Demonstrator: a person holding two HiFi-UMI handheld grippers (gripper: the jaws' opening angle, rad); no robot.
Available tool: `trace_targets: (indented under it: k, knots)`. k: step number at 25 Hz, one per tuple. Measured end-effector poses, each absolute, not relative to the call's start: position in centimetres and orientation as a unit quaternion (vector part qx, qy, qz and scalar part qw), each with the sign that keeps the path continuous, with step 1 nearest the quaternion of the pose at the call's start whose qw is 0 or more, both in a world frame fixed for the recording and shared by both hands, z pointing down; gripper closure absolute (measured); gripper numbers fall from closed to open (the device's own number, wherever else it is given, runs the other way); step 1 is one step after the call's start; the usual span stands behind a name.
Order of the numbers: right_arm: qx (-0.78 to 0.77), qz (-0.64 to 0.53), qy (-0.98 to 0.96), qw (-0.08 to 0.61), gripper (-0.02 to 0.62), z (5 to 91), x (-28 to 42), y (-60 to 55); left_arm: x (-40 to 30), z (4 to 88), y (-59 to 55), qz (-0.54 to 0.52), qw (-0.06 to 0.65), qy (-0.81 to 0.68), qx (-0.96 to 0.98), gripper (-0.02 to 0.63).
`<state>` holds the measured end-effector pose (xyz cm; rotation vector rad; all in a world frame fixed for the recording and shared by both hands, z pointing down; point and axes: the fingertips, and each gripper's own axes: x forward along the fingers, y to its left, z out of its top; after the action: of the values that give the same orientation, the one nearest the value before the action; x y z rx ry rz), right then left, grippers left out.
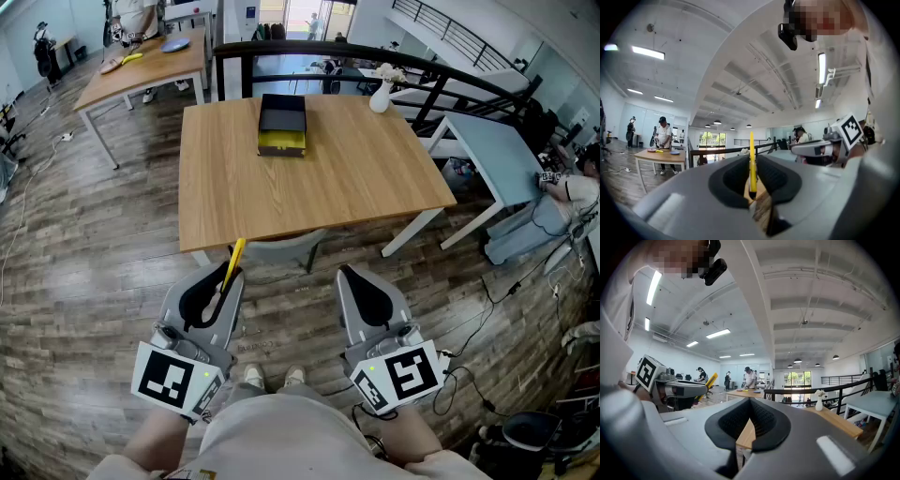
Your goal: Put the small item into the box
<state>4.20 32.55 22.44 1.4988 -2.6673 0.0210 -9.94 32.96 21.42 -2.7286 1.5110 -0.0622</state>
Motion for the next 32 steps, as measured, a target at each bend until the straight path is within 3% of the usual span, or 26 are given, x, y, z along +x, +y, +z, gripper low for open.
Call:
trace_targets:
  k: [16,32]
  knots:
    - [0.489,0.024,-0.871,0.021,0.595,22.9,5.4,32.8,-8.2,22.6,33.2,-0.027,-0.005,0.484,-0.874,0.558]
    - [0.479,0.017,-0.877,0.026,0.595,23.7,10.9,33.3,-2.5,23.9,34.3,-0.041,-0.008,0.491,-0.87,0.558]
